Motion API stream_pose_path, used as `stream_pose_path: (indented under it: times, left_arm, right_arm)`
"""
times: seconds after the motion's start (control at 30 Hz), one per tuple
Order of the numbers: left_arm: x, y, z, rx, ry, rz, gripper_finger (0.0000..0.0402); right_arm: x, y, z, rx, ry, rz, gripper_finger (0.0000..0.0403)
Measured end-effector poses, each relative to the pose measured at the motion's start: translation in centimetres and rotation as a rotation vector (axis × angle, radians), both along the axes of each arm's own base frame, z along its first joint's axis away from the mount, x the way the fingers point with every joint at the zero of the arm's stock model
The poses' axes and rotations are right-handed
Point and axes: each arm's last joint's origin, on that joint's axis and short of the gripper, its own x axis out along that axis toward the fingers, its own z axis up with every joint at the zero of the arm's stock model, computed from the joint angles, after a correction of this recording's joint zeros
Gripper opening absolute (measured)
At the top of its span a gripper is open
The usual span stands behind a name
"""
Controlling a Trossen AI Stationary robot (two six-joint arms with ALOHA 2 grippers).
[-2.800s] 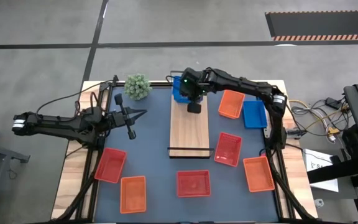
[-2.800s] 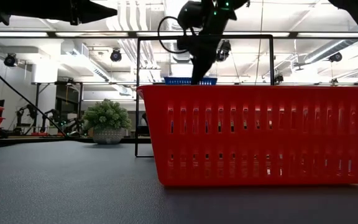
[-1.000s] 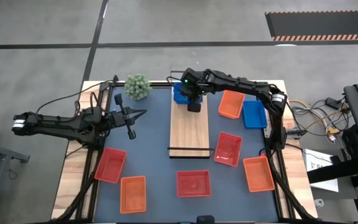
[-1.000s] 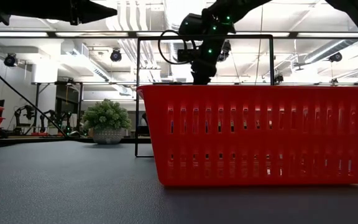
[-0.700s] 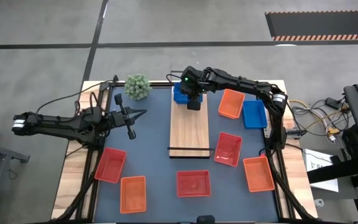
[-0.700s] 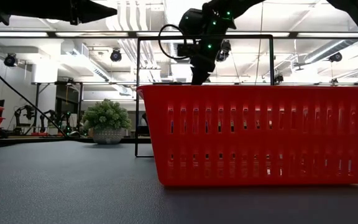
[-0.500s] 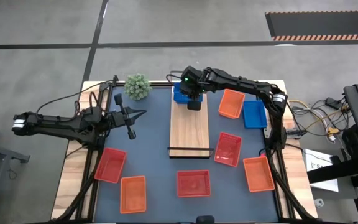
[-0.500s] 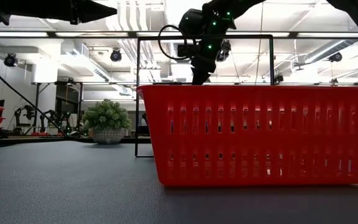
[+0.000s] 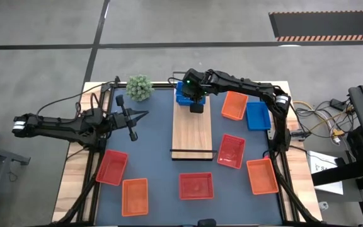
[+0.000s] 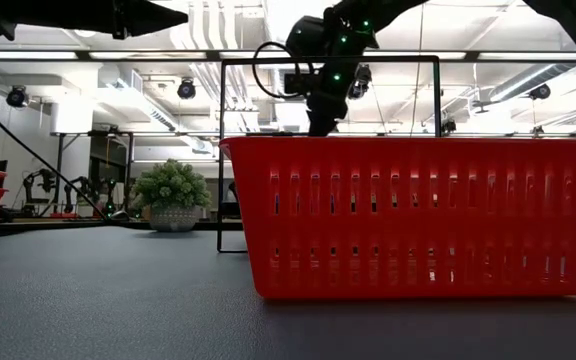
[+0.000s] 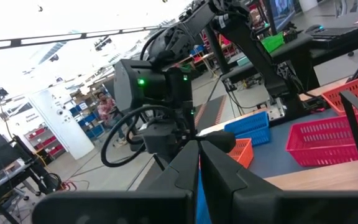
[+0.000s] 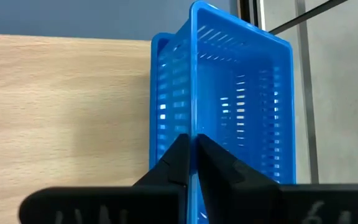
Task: Stack baskets on shelf by color
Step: Stack the left blue bin on top of the blue bin, then put the left red bin on the shelf
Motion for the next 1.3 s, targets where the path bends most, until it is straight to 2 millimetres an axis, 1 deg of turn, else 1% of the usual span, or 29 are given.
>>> stream_pose_path:
  times: [0.2, 0.27, 0.53, 0.67, 0.77, 0.83, 0.9, 1.03, 1.1, 1.17, 1.23, 1.3]
  left_arm:
    - [0.0, 0.0, 0.0, 0.0, 0.0, 0.0, 0.0]
    - [0.0, 0.0, 0.0, 0.0, 0.0, 0.0, 0.0]
    - [0.0, 0.0, 0.0, 0.0, 0.0, 0.0, 0.0]
    - [0.0, 0.0, 0.0, 0.0, 0.002, 0.0, 0.0]
    - [0.1, 0.0, -0.1, 0.0, 0.007, 0.0, 0.0]
    - [0.1, 0.0, -0.1, 0.0, 0.01, 0.0, 0.0]
    - [0.1, 0.0, -0.1, -0.001, 0.008, -0.001, 0.0]
    - [0.1, -0.1, 0.0, -0.039, -0.007, -0.012, 0.0]
    - [0.1, -0.2, 0.2, -0.102, -0.036, -0.039, 0.0]
    - [0.2, -0.4, 0.2, -0.167, -0.055, -0.079, 0.0]
    - [0.2, -0.7, 0.2, -0.235, -0.069, -0.128, 0.0]
    - [0.3, -1.0, 0.0, -0.305, -0.076, -0.168, 0.0]
  right_arm:
    - [-0.1, 0.1, -0.7, 0.006, 0.022, 0.005, 0.0014]
    - [-0.2, 0.1, -0.7, 0.007, 0.023, 0.005, 0.002]
    - [-0.2, 0.1, -0.7, 0.012, 0.019, -0.007, 0.0084]
    - [-0.6, 0.3, 0.0, 0.022, 0.002, -0.035, 0.0107]
    - [-1.1, 0.9, 1.0, 0.033, -0.005, -0.05, 0.0109]
    - [-1.4, 2.0, 1.8, 0.058, -0.014, -0.052, 0.01]
    - [-1.8, 3.8, 2.5, 0.09, -0.037, -0.022, 0.0085]
    - [-2.8, 8.5, 3.3, 0.065, -0.1, 0.061, 0.0047]
    - [-3.8, 10.6, 3.6, 0.014, -0.142, 0.074, 0.0028]
    - [-5.1, 12.4, 4.0, -0.037, -0.222, 0.084, 0.0014]
    - [-6.6, 13.8, 4.3, -0.062, -0.318, 0.11, 0.0011]
    - [-7.9, 14.8, 4.2, -0.073, -0.419, 0.139, 0.0009]
